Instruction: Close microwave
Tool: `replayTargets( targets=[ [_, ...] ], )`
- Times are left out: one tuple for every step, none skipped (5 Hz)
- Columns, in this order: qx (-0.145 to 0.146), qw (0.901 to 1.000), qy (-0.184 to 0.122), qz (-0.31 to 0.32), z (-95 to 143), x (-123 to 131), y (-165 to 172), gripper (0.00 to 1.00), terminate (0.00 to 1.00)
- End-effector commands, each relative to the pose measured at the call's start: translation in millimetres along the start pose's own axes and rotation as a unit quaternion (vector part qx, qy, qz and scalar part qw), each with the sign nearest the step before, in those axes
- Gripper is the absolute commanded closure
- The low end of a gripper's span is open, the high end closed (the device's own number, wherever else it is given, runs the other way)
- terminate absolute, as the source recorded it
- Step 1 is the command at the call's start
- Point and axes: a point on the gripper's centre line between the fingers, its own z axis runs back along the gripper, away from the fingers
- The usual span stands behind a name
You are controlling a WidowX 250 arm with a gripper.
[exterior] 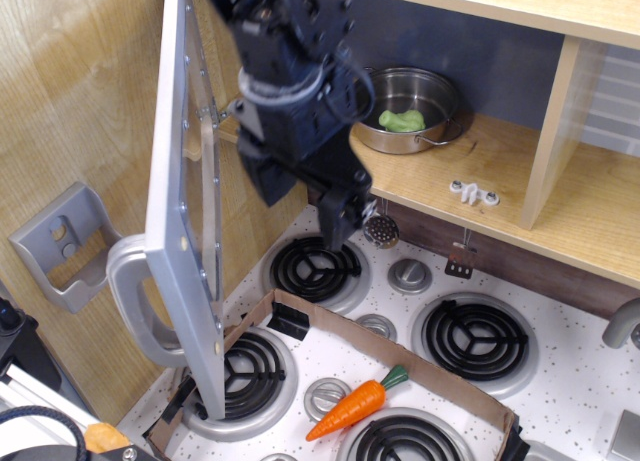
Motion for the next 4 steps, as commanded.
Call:
replayTargets(
  targets=[
    [0.049, 0.998, -0.031, 0.026, 51.8, 19.9, 2.9, 0.0, 0.0],
    [0.057, 0.9975, -0.036, 0.023, 72.8, 16.7, 12.9, 0.0, 0.0],
    [0.058, 0.9975, -0.03, 0.026, 102.6, 1.1, 22.6, 0.0, 0.0],
    [0.062, 0.9975, -0.012, 0.03, 125.8, -14.0, 29.9, 0.0, 0.0]
  ],
)
